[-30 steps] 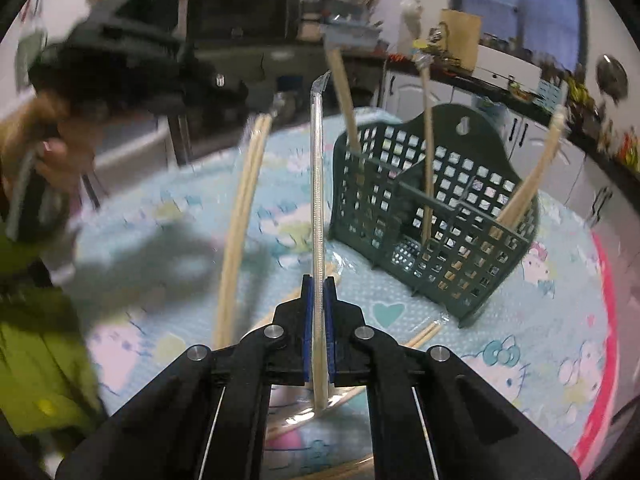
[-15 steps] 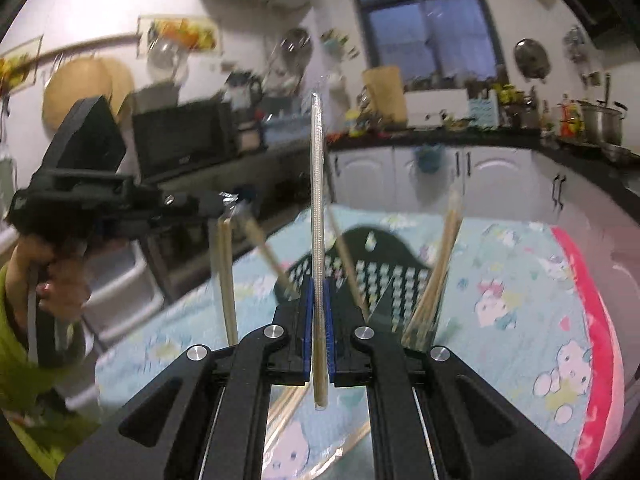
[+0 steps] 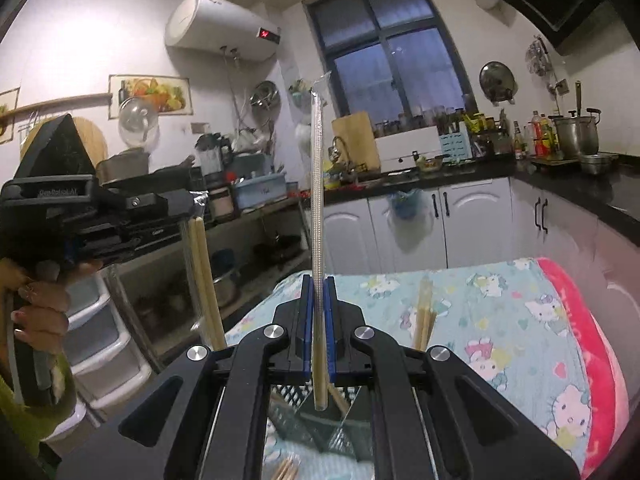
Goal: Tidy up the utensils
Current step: 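Carry both held chopsticks over the green caddy and lower them into its slots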
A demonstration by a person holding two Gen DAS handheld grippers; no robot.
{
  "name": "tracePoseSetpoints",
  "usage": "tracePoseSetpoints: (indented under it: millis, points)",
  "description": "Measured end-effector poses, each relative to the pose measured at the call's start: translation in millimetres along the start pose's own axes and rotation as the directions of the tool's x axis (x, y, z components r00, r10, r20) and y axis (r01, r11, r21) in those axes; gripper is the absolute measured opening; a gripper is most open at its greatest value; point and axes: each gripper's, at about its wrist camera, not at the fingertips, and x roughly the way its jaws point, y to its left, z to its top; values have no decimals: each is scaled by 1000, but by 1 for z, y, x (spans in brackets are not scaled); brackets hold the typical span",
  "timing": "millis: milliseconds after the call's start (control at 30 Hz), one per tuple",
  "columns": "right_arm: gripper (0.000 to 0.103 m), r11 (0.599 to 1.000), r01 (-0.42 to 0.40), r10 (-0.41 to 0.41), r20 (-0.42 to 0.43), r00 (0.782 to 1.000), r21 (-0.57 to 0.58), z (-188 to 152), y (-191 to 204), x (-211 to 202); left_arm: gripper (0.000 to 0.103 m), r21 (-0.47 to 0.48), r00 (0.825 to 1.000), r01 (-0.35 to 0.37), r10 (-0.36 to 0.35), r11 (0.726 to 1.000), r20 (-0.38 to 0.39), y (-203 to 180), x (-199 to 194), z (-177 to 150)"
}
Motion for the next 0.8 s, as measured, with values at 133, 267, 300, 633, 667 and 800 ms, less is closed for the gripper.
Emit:
tracePoseSetpoints:
  millis: [133, 267, 300, 633, 667, 800]
  points:
    - [5, 999, 29, -29, 19, 999, 28, 2, -9, 15, 0, -8, 1000, -11, 11, 1000, 24, 4, 7, 16]
    - [5, 997, 72, -73, 37, 997, 34, 1, -17, 29, 0, -15, 999, -26, 27, 1000, 46, 10, 13, 27]
    - [5, 996, 82, -84, 39, 996, 37, 1, -19, 32, 0, -19, 998, -28, 29, 999, 48, 12, 15, 29]
    - [5, 988, 152, -154, 33, 988, 35, -16, -30, 54, 0, -52, 997, -52, 54, 997, 46, 37, 37, 22]
    - [5, 986, 162, -163, 29, 986, 33, -19, -30, 56, 0, -55, 998, -50, 53, 997, 44, 40, 39, 20]
    - [5, 981, 187, -188, 14, 982, 42, -33, -35, 63, 0, -60, 998, -55, 58, 997, 40, 47, 44, 12]
